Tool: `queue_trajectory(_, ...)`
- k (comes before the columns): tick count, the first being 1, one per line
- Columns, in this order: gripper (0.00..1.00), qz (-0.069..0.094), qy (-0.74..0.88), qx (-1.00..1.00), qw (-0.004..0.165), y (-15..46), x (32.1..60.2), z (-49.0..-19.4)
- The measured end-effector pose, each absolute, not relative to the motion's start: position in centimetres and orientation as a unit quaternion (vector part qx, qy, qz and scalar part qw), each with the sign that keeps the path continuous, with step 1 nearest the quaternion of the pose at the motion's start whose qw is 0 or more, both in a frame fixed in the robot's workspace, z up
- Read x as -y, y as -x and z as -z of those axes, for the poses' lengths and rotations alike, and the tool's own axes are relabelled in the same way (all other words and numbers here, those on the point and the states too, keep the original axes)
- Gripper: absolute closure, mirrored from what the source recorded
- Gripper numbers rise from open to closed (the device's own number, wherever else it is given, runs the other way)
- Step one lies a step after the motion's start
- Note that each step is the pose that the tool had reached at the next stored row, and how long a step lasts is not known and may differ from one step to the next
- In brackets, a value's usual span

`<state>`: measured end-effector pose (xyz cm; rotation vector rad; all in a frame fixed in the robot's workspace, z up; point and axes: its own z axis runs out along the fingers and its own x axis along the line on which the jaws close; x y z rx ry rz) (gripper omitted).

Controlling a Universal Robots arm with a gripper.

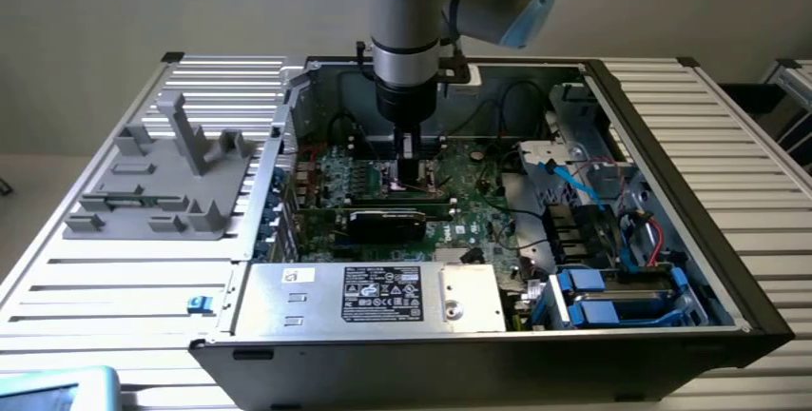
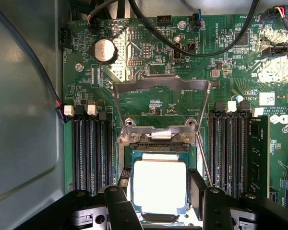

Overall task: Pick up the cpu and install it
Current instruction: 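Place the cpu into insertion slot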

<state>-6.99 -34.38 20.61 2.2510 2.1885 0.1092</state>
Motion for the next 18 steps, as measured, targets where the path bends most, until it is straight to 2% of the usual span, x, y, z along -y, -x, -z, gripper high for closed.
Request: queue_trajectory(18, 0.44, -0.035, -0.717, -0.697, 0.000, 6.98, 34.37, -20.03)
